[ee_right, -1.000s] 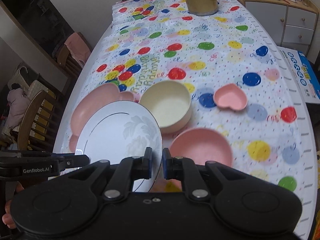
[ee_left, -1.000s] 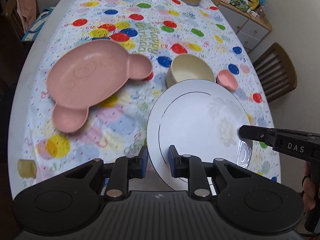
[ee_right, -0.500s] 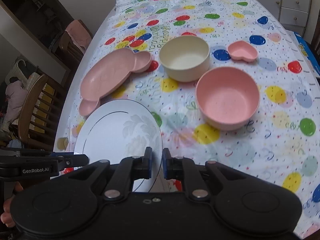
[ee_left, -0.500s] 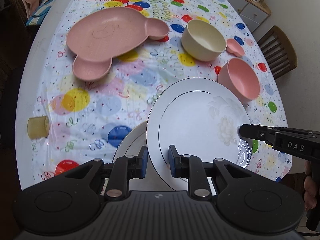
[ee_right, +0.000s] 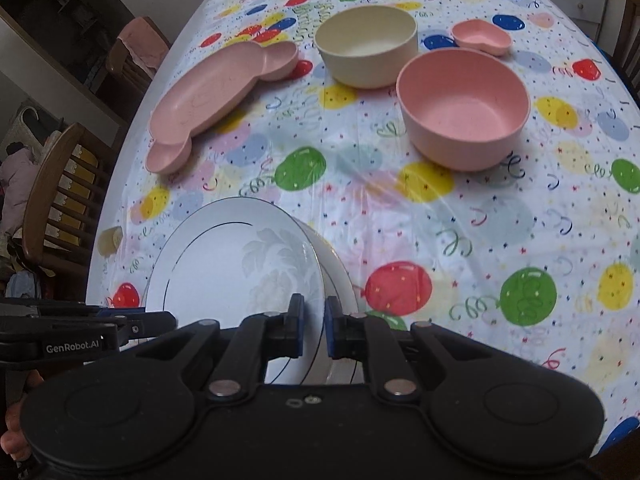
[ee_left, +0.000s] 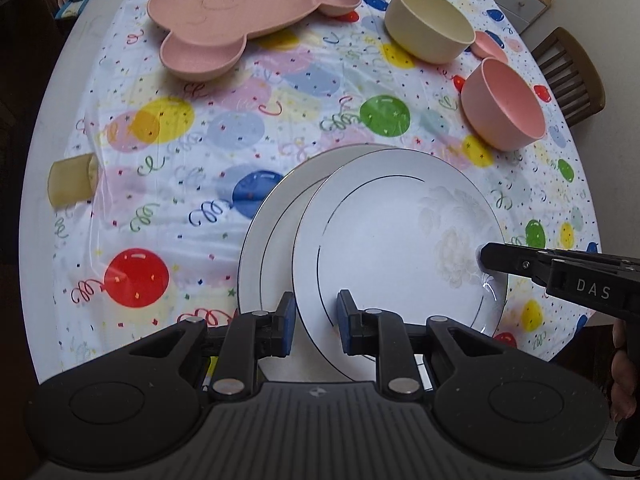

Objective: Organize plates and bowls
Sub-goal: 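Lower the small white plate onto the large plate and open the left gripper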

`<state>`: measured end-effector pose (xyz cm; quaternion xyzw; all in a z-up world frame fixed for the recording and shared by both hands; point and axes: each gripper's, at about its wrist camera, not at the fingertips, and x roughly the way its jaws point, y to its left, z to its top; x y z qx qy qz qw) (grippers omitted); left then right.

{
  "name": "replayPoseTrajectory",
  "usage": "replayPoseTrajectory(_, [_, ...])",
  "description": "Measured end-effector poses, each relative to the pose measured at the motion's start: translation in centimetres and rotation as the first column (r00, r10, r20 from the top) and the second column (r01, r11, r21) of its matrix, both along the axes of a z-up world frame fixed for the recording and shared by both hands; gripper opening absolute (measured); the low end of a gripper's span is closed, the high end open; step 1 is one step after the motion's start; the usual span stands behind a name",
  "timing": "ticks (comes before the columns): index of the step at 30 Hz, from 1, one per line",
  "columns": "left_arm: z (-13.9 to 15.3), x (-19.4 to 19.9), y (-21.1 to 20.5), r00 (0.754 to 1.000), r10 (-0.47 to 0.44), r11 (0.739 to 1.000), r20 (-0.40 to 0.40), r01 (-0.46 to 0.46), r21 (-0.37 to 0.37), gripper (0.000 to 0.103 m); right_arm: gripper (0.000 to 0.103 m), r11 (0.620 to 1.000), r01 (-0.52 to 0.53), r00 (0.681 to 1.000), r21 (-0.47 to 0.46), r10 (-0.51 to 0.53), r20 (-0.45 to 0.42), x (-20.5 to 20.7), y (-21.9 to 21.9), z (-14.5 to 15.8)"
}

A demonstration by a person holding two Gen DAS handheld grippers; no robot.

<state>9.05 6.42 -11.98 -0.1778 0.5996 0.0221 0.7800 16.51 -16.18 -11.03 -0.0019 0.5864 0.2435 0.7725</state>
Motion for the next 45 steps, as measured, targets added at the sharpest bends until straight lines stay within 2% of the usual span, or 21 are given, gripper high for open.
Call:
replayPoseTrajectory(15, [-1.2, -0.7, 0.3, 1.000, -0.005, 1.000, -0.014, 0.005, 0.005, 0.021, 0.011, 1.000, -0.002, 1.000, -0.024, 0.001, -0.026, -1.2, 0.9, -2.4])
replayPoseTrajectory(34, [-1.5, -0.1, 0.2, 0.999, -0.031, 1.000, -0.043, 0.031, -0.008, 0.021, 0.011, 0.999, 0.033, 0.999, -0.005, -0.033, -0.024, -1.2, 0.3, -3.1])
replayPoseTrajectory(38, [-1.3, -0.3, 0.5, 0.999, -0.031, 0.999, -0.038, 0.031, -0.006, 0.021, 0.010, 0.999, 0.030, 0.999, -0.015, -0.030, -0.021, -1.2, 0.5, -3.0])
replayPoseTrajectory(41, [-1.2, -0.4, 0.7, 0.999, -0.029, 1.000, -0.035, 0.029, -0.009, 0.021, 0.004, 0.999, 0.020, 1.000, -0.034, -0.021, -0.010, -1.1, 0.6, -3.1])
replayPoseTrajectory(45, [-0.7, -0.8, 0.8, 0.999, -0.025, 1.000, -0.023, 0.025, -0.002, 0.021, 0.004, 0.999, 0.017, 1.000, -0.042, -0.017, -0.005, -1.0, 0.6, -3.1])
